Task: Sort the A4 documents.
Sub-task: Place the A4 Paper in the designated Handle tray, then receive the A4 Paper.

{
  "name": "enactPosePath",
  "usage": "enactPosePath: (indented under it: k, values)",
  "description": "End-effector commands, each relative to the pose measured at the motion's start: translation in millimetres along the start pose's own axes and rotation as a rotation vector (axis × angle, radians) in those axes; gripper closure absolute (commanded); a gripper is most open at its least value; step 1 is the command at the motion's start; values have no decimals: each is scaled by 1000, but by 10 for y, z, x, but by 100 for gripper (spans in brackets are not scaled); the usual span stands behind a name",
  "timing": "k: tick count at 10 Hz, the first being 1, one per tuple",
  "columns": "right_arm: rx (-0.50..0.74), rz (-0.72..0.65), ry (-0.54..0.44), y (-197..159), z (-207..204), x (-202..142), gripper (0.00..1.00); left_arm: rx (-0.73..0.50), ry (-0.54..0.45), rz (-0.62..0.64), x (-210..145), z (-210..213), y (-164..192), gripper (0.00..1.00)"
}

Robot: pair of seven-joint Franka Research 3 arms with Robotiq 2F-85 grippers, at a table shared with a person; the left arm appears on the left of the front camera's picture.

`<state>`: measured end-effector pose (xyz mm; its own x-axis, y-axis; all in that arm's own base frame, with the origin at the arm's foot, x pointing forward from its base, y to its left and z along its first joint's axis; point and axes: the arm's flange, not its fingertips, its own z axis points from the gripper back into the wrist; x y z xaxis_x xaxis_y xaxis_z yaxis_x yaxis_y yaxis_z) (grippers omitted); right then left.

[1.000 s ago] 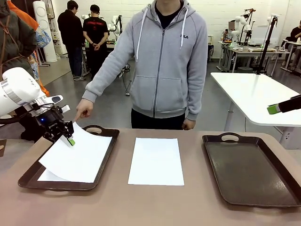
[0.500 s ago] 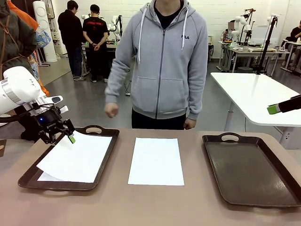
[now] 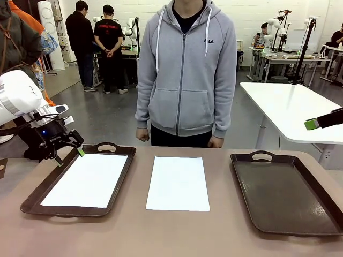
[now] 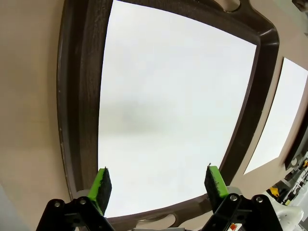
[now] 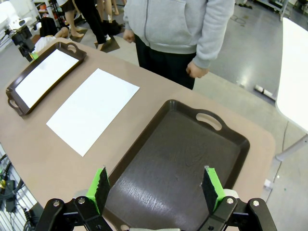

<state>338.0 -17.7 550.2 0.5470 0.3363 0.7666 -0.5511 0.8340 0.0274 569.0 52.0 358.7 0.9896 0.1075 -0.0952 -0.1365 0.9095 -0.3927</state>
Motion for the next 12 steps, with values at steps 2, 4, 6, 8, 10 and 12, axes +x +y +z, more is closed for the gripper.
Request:
enactPosePath:
  k: [2,4,6,8,10,12]
  values:
    - [8,-1,-1,-3,-20,-4,0,-88,-23,57,-91,1,-10,0]
    - [8,-1,-1,-3,-20,-4,0,-26,-4,17,-26,-10,-3,0]
    - [8,-1,-1,-3,-20,-4,0,-26,-4,17,-26,-10,-3,0]
    - [8,-1,-1,-3,-20,-4,0,-26,-4,17,-26,-10,-3,0]
    - [8,-1,-1,-3,-20,-4,0,-26,-4,17,-26,-10,-3,0]
    - [8,-1,-1,-3,-20,-4,0,-26,-4,17,-26,-10,-3,0]
